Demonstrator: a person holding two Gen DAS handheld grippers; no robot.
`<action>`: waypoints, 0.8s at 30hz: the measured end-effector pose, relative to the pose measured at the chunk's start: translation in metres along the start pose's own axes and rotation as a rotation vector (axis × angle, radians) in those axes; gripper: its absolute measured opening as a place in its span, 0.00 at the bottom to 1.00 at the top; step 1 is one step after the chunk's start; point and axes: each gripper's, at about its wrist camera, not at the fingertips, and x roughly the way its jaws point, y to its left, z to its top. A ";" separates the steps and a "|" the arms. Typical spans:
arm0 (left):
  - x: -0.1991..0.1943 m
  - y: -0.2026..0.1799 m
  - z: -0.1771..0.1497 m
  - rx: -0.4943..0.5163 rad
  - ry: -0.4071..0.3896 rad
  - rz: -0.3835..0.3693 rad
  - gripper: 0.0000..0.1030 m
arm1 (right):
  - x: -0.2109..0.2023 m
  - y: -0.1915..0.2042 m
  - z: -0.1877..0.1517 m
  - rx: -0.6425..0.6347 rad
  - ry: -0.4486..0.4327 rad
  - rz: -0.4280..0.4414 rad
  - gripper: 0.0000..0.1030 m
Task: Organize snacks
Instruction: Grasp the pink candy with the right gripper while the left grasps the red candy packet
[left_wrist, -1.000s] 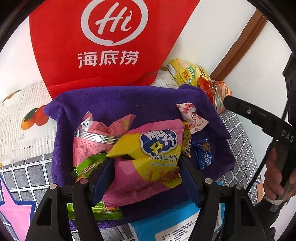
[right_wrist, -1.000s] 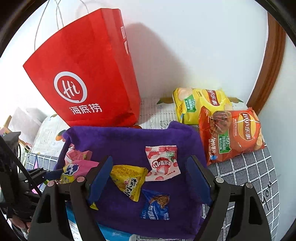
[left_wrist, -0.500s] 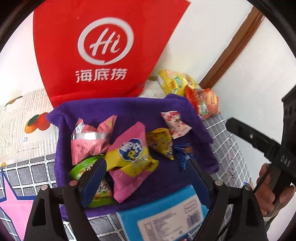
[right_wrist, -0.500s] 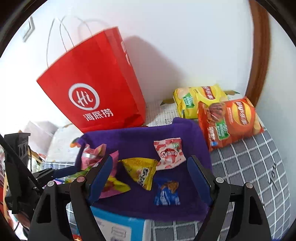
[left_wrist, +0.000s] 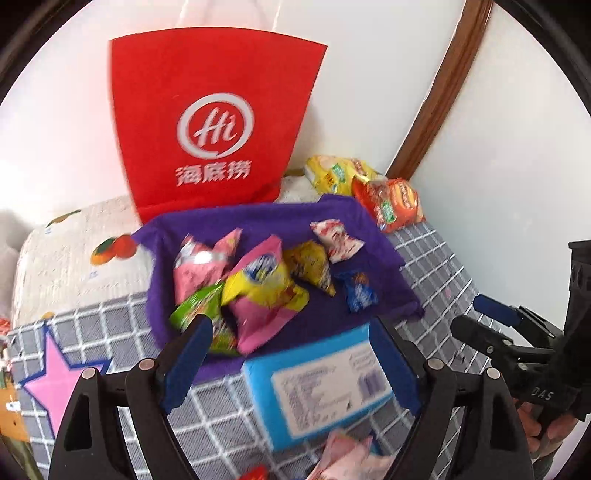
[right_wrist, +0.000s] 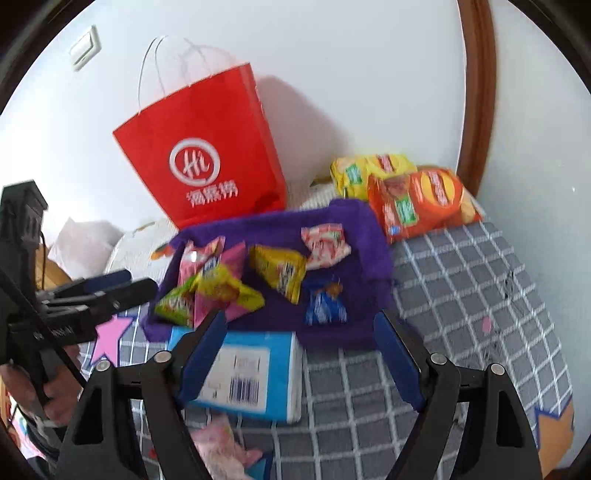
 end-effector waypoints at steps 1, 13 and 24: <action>-0.005 0.003 -0.009 -0.005 -0.002 0.012 0.83 | 0.001 0.002 -0.007 0.001 0.011 0.002 0.74; -0.031 0.046 -0.087 -0.064 0.009 0.104 0.82 | 0.004 0.037 -0.085 -0.026 0.092 0.028 0.69; -0.048 0.074 -0.133 -0.133 0.022 0.090 0.82 | 0.019 0.070 -0.142 -0.100 0.154 0.086 0.74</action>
